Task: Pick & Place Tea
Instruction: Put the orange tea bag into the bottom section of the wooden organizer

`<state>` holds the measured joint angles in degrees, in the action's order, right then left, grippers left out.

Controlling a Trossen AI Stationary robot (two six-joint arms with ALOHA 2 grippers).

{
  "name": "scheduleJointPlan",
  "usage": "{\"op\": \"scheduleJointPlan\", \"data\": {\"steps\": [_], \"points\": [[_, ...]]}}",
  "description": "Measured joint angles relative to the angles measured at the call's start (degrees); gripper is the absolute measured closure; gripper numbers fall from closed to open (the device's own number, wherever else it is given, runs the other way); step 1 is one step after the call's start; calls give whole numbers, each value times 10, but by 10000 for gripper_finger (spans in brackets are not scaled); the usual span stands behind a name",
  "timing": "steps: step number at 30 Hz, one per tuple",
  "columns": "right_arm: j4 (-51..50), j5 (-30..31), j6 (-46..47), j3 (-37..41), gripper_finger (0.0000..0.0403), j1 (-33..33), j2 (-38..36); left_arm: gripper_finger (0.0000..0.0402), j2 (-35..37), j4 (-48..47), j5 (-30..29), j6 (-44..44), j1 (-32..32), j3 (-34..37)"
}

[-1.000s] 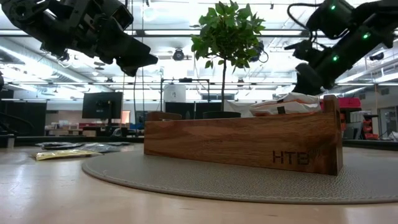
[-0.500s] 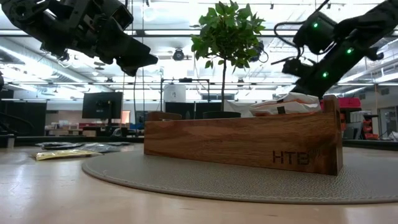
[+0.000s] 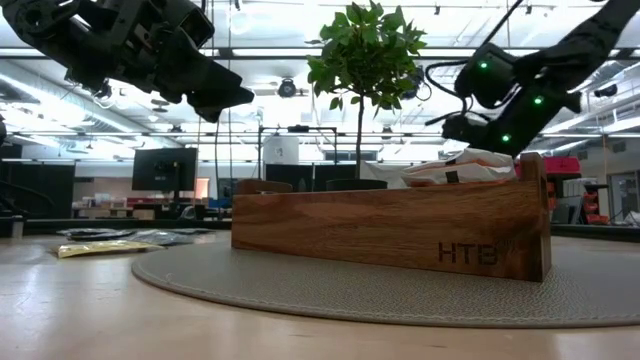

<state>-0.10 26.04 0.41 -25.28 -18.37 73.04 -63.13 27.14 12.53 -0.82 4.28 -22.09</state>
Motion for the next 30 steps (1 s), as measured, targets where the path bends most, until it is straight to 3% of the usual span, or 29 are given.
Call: {"op": "scheduleJointPlan", "data": {"steps": [14,30], "points": [[-54,-56,-7,-93,115,-52,121,218,0,0,0,1,0,0],[-66,-122,-61,-108,115,-121,128,218,0,0,0,0,0,0]]}}
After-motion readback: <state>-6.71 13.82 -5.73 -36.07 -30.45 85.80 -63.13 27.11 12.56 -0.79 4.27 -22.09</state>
